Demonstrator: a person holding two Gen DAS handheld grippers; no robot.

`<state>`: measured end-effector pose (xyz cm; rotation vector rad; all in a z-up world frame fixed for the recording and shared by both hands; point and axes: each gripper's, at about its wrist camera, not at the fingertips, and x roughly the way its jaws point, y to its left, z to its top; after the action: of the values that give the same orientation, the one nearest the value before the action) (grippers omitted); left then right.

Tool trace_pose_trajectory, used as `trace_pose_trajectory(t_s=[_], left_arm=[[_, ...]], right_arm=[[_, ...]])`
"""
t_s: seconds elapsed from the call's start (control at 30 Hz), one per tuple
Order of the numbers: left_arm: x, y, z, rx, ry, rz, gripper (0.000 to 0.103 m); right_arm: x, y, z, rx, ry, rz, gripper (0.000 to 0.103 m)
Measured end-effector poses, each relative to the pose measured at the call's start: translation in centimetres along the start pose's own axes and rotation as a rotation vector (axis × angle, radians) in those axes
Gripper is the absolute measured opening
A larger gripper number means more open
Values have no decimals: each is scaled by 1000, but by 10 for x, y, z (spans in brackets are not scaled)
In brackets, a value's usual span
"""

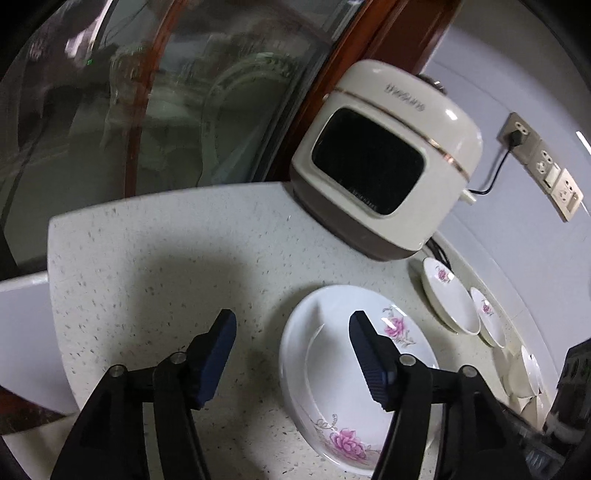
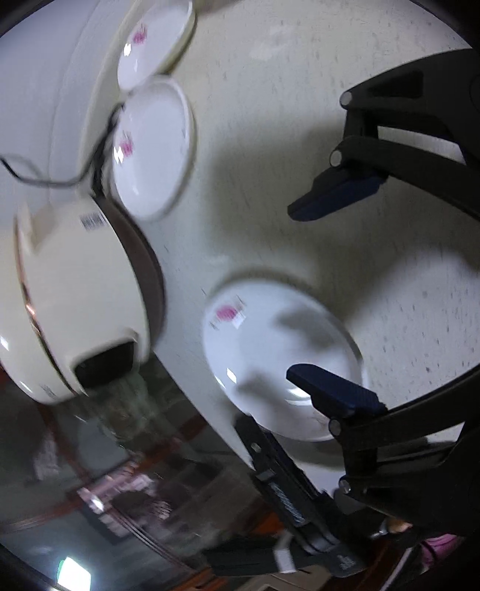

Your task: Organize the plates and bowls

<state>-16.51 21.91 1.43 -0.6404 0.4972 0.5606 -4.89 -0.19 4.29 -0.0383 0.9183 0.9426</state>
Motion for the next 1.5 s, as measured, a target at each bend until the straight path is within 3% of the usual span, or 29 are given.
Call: trace_pose_trajectory(t_s=[0.07, 0.13, 0.23, 0.33, 0.43, 0.53, 0.6, 0.77, 0.9, 1.07, 1.17, 1.27, 1.3, 1.33, 1.4, 1.5], left_arm=[[-11, -10, -1, 49, -58, -13, 72], [-25, -28, -2, 127, -131, -36, 85], [-38, -59, -3, 242, -179, -92, 89], [-39, -94, -2, 326, -147, -173, 103], [-24, -127, 2, 343, -75, -216, 103], [-1, -159, 6, 340, 1, -205, 103], [16, -176, 11, 321, 25, -145, 103], [74, -193, 16, 227, 160, -82, 103], [106, -204, 4, 247, 175, -17, 103], [140, -201, 1, 184, 206, 34, 103], [152, -201, -4, 192, 209, 52, 101], [163, -207, -10, 250, 221, 63, 91], [166, -209, -10, 259, 229, 63, 84], [165, -211, -10, 268, 223, 59, 69], [164, -216, -11, 303, 228, 58, 51], [159, -218, -14, 343, 231, 52, 44]], right_arm=[[-10, -10, 3, 12, -62, -41, 83], [-17, -18, 5, 12, -99, -80, 88], [-25, -33, 11, 24, -137, -158, 92], [-31, -55, 15, 87, -138, -200, 95], [-38, -76, 17, 150, -122, -246, 95], [-45, -97, 17, 218, -128, -285, 95], [-53, -116, 14, 284, -138, -281, 95], [-66, -137, 10, 367, -173, -272, 95], [-73, -139, 11, 378, -210, -268, 95], [-82, -134, 10, 362, -242, -272, 95], [-83, -132, 11, 352, -250, -271, 83], [-80, -129, 11, 341, -235, -284, 75], [-78, -128, 11, 337, -231, -290, 75], [-78, -127, 11, 334, -230, -297, 74], [-79, -127, 11, 333, -232, -301, 74], [-81, -130, 10, 351, -238, -298, 74]])
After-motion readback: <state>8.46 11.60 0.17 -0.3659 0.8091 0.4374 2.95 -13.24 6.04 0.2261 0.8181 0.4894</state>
